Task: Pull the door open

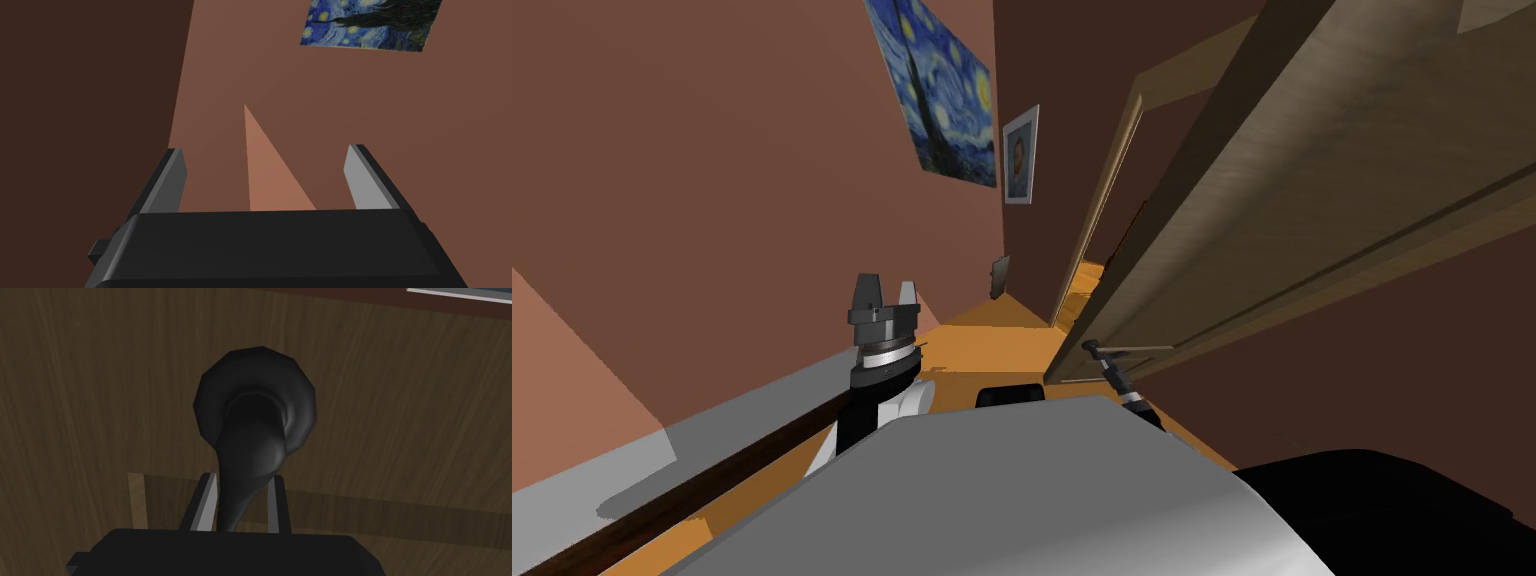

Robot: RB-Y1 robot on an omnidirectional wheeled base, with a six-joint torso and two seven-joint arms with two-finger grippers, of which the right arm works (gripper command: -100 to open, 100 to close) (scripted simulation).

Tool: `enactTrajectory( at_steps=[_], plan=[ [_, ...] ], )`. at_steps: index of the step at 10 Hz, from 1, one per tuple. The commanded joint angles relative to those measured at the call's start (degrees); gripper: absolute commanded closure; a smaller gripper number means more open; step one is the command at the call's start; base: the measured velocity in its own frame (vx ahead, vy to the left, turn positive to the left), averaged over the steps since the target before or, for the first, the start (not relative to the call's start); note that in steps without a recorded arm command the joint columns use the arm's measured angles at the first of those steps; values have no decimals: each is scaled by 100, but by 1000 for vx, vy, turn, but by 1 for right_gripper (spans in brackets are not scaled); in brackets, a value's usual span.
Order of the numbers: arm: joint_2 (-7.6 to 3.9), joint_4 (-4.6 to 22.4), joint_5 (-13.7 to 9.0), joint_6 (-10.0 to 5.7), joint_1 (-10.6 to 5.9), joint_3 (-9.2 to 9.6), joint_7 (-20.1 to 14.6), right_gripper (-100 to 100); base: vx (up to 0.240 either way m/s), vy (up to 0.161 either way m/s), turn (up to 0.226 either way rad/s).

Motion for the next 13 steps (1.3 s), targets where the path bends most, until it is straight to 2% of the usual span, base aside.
enactTrajectory(
  at_steps=[1,4,5,13],
  plan=[
    [-33,56,4,-97,4,17,-29,100,-176,-84,171],
    [-69,134,12,-202,-4,50,-69,100,-181,-46,109],
    [-44,79,18,-149,13,62,-56,100,-71,-18,22],
    [-131,384,11,-441,-67,171,-165,100,-188,-57,153]
  ],
)
